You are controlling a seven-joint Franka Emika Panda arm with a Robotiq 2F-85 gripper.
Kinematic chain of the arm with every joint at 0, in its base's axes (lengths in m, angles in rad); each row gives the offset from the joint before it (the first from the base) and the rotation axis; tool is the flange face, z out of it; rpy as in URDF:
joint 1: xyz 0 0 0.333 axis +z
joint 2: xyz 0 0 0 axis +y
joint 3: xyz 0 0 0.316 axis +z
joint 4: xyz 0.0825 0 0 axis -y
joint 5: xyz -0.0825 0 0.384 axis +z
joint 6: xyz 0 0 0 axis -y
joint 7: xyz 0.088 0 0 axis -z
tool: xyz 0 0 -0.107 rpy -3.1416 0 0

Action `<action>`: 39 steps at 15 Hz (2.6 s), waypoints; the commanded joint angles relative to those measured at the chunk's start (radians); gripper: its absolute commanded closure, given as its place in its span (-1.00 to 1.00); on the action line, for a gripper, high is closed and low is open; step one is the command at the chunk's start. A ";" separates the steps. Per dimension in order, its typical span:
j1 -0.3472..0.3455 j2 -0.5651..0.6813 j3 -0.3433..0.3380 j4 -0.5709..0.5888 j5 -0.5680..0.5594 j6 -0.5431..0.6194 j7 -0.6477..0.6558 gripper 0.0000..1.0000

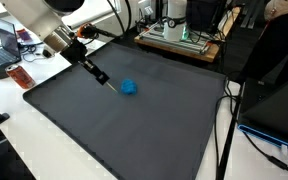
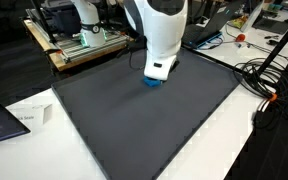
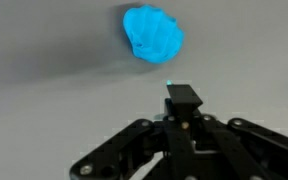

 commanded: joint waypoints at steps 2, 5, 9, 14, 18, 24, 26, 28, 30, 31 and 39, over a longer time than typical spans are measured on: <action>-0.049 -0.147 -0.012 -0.243 0.138 0.098 -0.145 0.94; -0.084 -0.185 -0.016 -0.311 0.215 0.101 -0.233 0.94; -0.126 -0.200 -0.026 -0.341 0.291 0.058 -0.344 0.94; -0.171 -0.178 -0.033 -0.322 0.381 0.001 -0.489 0.94; -0.187 -0.126 -0.057 -0.268 0.411 -0.089 -0.541 0.94; -0.234 -0.028 -0.070 -0.172 0.457 -0.256 -0.677 0.94; -0.245 0.010 -0.074 -0.130 0.466 -0.309 -0.706 0.94; -0.252 0.040 -0.077 -0.096 0.475 -0.349 -0.730 0.94; -0.252 0.048 -0.082 -0.083 0.485 -0.364 -0.743 0.94; -0.252 0.050 -0.083 -0.078 0.491 -0.372 -0.751 0.94; -0.192 0.001 -0.125 -0.116 0.595 -0.195 -0.578 0.94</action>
